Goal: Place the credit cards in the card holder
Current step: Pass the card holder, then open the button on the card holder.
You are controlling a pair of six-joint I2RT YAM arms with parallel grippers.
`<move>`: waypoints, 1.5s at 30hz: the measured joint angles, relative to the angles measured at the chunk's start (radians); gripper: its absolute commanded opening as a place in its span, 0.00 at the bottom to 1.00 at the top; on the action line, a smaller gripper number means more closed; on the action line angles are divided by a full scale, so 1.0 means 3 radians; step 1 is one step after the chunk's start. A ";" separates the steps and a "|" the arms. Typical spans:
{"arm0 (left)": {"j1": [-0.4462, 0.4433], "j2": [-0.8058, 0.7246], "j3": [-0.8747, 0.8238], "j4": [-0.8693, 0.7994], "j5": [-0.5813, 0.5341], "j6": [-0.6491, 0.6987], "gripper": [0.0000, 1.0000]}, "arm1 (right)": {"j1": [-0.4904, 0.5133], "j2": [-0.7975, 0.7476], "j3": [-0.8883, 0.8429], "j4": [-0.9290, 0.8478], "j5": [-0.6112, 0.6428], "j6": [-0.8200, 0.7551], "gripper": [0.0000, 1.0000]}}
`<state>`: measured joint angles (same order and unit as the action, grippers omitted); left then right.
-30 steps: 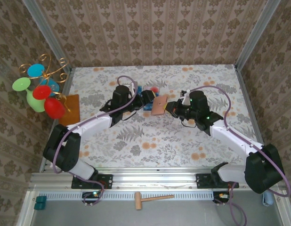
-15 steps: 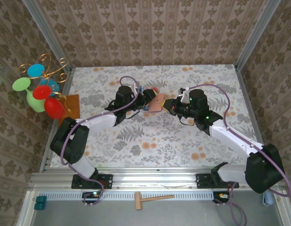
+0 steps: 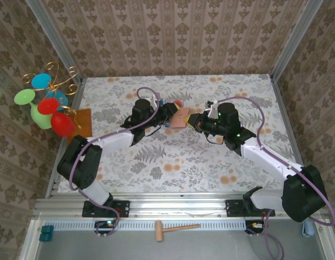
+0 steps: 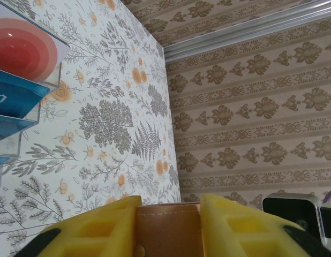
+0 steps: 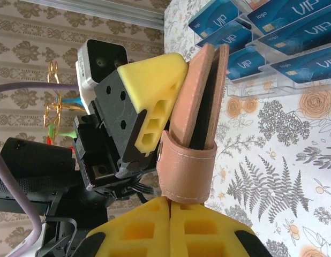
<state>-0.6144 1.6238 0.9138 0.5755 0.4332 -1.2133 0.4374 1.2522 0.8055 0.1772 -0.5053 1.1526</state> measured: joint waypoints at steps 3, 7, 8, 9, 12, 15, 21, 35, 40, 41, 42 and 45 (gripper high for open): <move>0.0000 -0.0028 -0.0008 -0.0028 -0.0034 0.0028 0.17 | 0.0000 0.0000 -0.0023 -0.0001 0.0001 -0.0001 0.00; 0.0003 -0.0074 -0.0009 -0.0056 -0.0057 0.0117 0.03 | -0.0003 0.0038 -0.0039 -0.0027 0.0005 -0.0008 0.31; 0.0000 -0.0083 -0.0009 -0.0070 -0.0061 0.0140 0.02 | -0.0003 0.0043 -0.0039 -0.0055 0.0010 -0.0013 0.43; -0.0004 -0.0097 -0.0009 -0.0104 -0.0064 0.0183 0.01 | -0.0003 0.0042 -0.0038 -0.0104 0.0014 -0.0050 0.51; -0.0013 -0.0164 -0.0009 -0.0308 -0.0107 0.0379 0.00 | -0.0003 -0.0003 -0.0027 -0.0388 0.0125 -0.0228 0.54; -0.0042 -0.0280 0.0009 -0.0614 -0.0206 0.0657 0.00 | -0.0003 -0.0097 0.0061 -0.0857 0.0331 -0.0483 0.56; -0.0200 -0.0388 0.0200 -0.1143 -0.0478 0.1198 0.00 | 0.0094 -0.0097 0.0575 -0.1521 0.0727 -0.0940 0.64; -0.0248 -0.0393 0.0252 -0.1357 -0.0676 0.1325 0.00 | 0.0704 0.0395 0.1130 -0.2106 0.1469 -0.1493 0.65; -0.0248 -0.0393 0.0251 -0.1284 -0.0687 0.1233 0.00 | 0.0746 0.0488 0.1160 -0.2108 0.1558 -0.1541 0.65; -0.0248 -0.0393 0.0251 -0.1275 -0.0687 0.1226 0.00 | 0.0749 0.0521 0.1166 -0.2107 0.1568 -0.1544 0.65; -0.0248 -0.0393 0.0251 -0.1270 -0.0687 0.1217 0.00 | 0.0752 0.0559 0.1172 -0.2106 0.1575 -0.1553 0.65; -0.0248 -0.0393 0.0247 -0.1270 -0.0689 0.1199 0.00 | 0.0769 0.0642 0.1190 -0.2101 0.1578 -0.1563 0.65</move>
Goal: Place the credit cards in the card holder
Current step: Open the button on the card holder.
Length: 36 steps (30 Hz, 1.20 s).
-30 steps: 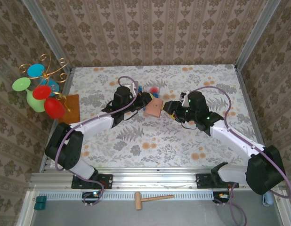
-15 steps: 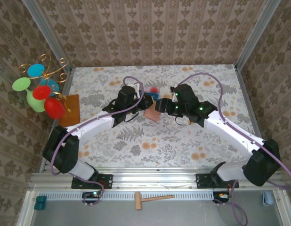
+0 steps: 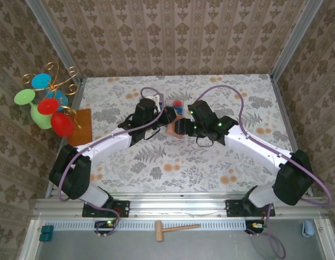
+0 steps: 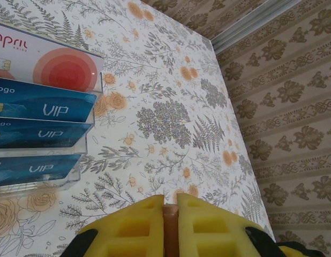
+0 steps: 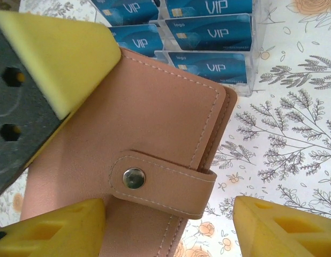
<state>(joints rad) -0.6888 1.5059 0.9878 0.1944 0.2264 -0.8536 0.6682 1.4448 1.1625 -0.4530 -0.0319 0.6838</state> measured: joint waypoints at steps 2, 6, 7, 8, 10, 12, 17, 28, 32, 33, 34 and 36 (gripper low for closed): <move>0.0000 0.0000 -0.0004 0.0000 -0.0005 -0.0009 0.00 | 0.0009 0.0036 0.0019 0.0001 0.0008 -0.0001 0.65; 0.0000 0.0000 -0.0009 0.0000 -0.0027 -0.0020 0.00 | 0.0014 0.0088 0.0048 0.0003 0.0010 0.0000 0.65; 0.0000 0.0000 -0.0013 0.0000 -0.0037 -0.0022 0.00 | 0.0014 0.0098 0.0056 0.0004 0.0015 0.0000 0.65; 0.0000 0.0000 -0.0018 0.0001 -0.0038 -0.0022 0.00 | 0.0014 0.0106 0.0060 0.0008 0.0024 0.0000 0.65; -0.0004 0.0000 -0.0022 0.0001 -0.0045 -0.0022 0.00 | 0.0014 0.0112 0.0062 0.0024 0.0045 0.0000 0.65; -0.0013 0.0000 -0.0022 0.0003 -0.0048 -0.0023 0.00 | 0.0014 0.0112 0.0062 0.0039 0.0079 0.0000 0.64; -0.0018 0.0000 -0.0022 0.0022 -0.0053 -0.0033 0.00 | 0.0017 0.0112 0.0062 0.0094 0.0156 0.0001 0.63; -0.0039 0.0000 -0.0022 0.0051 -0.0061 -0.0034 0.00 | 0.0043 0.0112 0.0062 0.0189 0.0184 0.0029 0.26; -0.0056 0.0000 -0.0023 0.0050 -0.0066 -0.0034 0.00 | 0.0061 0.0102 0.0036 0.0248 0.0188 0.0024 0.08; -0.0056 0.0000 -0.0028 0.0050 -0.0075 -0.0034 0.00 | 0.0061 0.0089 0.0010 0.0271 0.0189 0.0025 0.05; -0.0057 0.0000 -0.0037 0.0048 -0.0076 -0.0033 0.00 | 0.0060 0.0070 -0.0020 0.0281 0.0198 0.0024 0.02; -0.0060 0.0000 -0.0043 0.0046 -0.0074 -0.0033 0.00 | 0.0053 0.0024 -0.0089 0.0304 0.0200 0.0036 0.00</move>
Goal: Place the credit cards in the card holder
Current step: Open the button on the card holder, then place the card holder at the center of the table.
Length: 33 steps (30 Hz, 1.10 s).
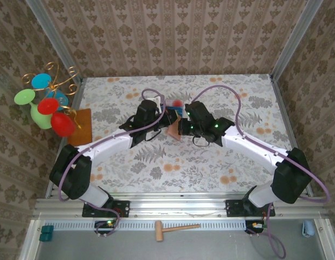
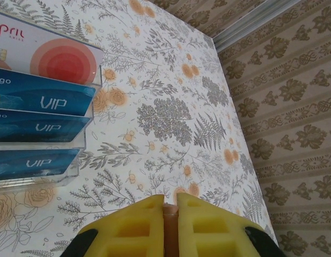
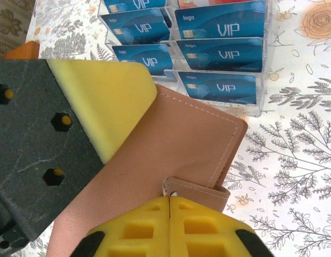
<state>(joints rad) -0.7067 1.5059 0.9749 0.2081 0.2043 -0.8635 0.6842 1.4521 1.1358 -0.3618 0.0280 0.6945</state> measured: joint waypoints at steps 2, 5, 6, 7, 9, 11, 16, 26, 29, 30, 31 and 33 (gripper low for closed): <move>-0.0017 0.0000 0.0000 0.0000 0.0000 0.0000 0.00 | -0.0004 -0.0051 -0.0066 0.0038 -0.0001 -0.0009 0.00; -0.0027 0.0000 0.0000 -0.0001 0.0003 -0.0001 0.00 | -0.0024 -0.0134 -0.0168 0.0095 -0.0005 0.0000 0.00; -0.0027 0.0000 0.0000 0.0000 0.0001 -0.0001 0.00 | -0.0039 -0.0155 -0.0202 0.0079 0.0011 0.0001 0.00; -0.0019 -0.0001 0.0000 0.0004 -0.0001 0.0000 0.00 | -0.0071 -0.0179 -0.0261 0.0061 0.0024 0.0004 0.00; -0.0014 -0.0001 0.0000 0.0003 -0.0003 0.0000 0.00 | -0.0135 -0.0206 -0.0365 0.0014 0.0057 0.0017 0.00; -0.0015 -0.0003 0.0000 0.0004 -0.0001 0.0000 0.00 | -0.0189 -0.0235 -0.0464 -0.0027 0.0072 0.0038 0.00; -0.0018 -0.0003 0.0000 0.0004 -0.0001 0.0000 0.00 | -0.0261 -0.0357 -0.0646 -0.0045 0.0051 0.0078 0.03; -0.0018 -0.0003 -0.0001 0.0038 0.0000 0.0000 0.00 | -0.0309 -0.0441 -0.0680 0.0000 -0.0117 0.0168 0.32; -0.0018 -0.0003 -0.0004 0.0055 0.0001 0.0000 0.00 | -0.0309 -0.0437 -0.0680 0.0018 -0.0141 0.0168 0.33; -0.0018 -0.0003 -0.0004 0.0055 0.0001 0.0000 0.00 | -0.0309 -0.0432 -0.0680 0.0037 -0.0148 0.0168 0.33; -0.0018 -0.0003 -0.0004 0.0056 0.0001 0.0000 0.00 | -0.0309 -0.0426 -0.0680 0.0058 -0.0163 0.0168 0.33; -0.0018 -0.0003 -0.0004 0.0057 0.0001 0.0000 0.00 | -0.0309 -0.0416 -0.0679 0.0085 -0.0198 0.0174 0.33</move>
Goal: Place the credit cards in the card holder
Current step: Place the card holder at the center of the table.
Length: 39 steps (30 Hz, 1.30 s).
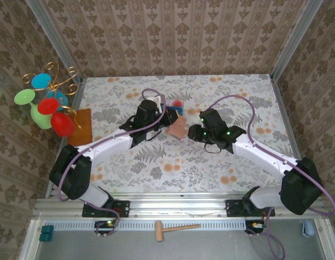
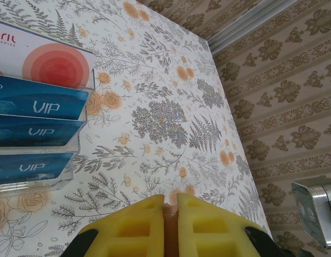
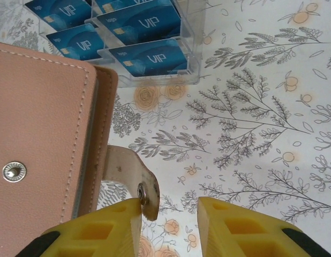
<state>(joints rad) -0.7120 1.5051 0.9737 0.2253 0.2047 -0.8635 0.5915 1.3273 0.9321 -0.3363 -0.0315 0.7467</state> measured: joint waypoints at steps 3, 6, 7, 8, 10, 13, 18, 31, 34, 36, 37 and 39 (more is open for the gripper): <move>0.0000 0.0000 0.0000 0.0017 0.0000 0.0000 0.00 | 0.0000 0.0042 0.0000 0.0032 -0.0027 0.0013 0.30; 0.0000 0.0000 -0.0001 0.0022 0.0000 0.0000 0.00 | 0.0000 0.0095 0.0004 0.0075 -0.0069 0.0029 0.21; 0.0000 0.0000 -0.0003 0.0022 0.0000 0.0000 0.00 | 0.0000 0.0111 0.0008 0.0079 -0.0081 0.0033 0.18; 0.0000 0.0000 -0.0005 0.0023 0.0000 0.0000 0.00 | 0.0000 0.0118 0.0010 0.0083 -0.0089 0.0033 0.15; 0.0000 0.0000 -0.0019 0.0027 0.0000 0.0000 0.00 | 0.0000 0.0121 0.0015 0.0089 -0.0099 0.0046 0.07; 0.0000 0.0000 -0.0041 0.0034 0.0000 0.0000 0.00 | -0.0005 0.0121 0.0032 0.0090 -0.0113 0.0045 0.00; 0.0000 0.0004 -0.0086 0.0061 -0.0001 0.0000 0.00 | -0.0019 0.0121 0.0036 0.0089 -0.0151 0.0039 0.00; 0.0001 0.0136 -0.0343 0.0212 -0.0067 0.0015 0.00 | -0.0025 0.0135 -0.0038 0.0198 -0.0309 0.0053 0.00; 0.0014 0.0136 -0.0422 0.0276 -0.0076 0.0015 0.00 | -0.0028 0.0168 -0.0047 0.0219 -0.0348 0.0053 0.00; 0.0023 0.0136 -0.0472 0.0324 -0.0088 0.0015 0.00 | -0.0028 0.0170 -0.0047 0.0228 -0.0360 0.0053 0.00; 0.0027 0.0136 -0.0493 0.0345 -0.0092 0.0015 0.00 | -0.0028 0.0181 -0.0047 0.0242 -0.0364 0.0053 0.00; 0.0042 0.0136 -0.0515 0.0378 -0.0100 0.0018 0.00 | -0.0028 0.0221 -0.0047 0.0267 -0.0375 0.0053 0.00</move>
<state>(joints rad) -0.6994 1.5459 0.8192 0.3386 0.1745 -0.8581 0.5831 1.3937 0.9180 -0.2562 -0.1440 0.7628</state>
